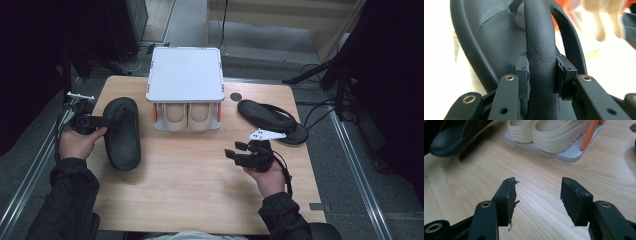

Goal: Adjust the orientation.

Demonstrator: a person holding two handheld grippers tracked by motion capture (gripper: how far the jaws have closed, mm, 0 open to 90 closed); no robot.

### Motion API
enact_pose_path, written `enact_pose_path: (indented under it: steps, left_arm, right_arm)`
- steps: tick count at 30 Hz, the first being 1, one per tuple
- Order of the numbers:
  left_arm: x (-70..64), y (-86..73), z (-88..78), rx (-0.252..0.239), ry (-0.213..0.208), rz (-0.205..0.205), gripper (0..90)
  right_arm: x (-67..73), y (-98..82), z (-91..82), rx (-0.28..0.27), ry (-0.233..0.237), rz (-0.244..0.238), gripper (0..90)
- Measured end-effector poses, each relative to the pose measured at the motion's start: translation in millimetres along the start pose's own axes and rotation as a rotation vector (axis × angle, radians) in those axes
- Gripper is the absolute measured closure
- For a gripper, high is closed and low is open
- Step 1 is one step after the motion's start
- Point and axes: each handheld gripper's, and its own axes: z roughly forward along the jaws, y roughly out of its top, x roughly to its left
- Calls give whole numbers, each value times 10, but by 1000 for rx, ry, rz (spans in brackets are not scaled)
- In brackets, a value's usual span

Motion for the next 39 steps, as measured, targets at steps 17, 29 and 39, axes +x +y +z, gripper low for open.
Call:
enact_pose_path:
  steps: [17, 29, 39]
  left_arm:
    - [-724, -563, 17, 43, -82, 143, 683]
    - [-1044, -951, 132, 42, -117, 202, 682]
    - [-1228, -1082, 407, 110, -145, 228, 680]
  right_arm:
    - [-56, 108, 43, -11, 0, -15, 459]
    - [-62, 135, 70, -8, 1, -13, 459]
    - [-64, 139, 75, -5, 2, -14, 460]
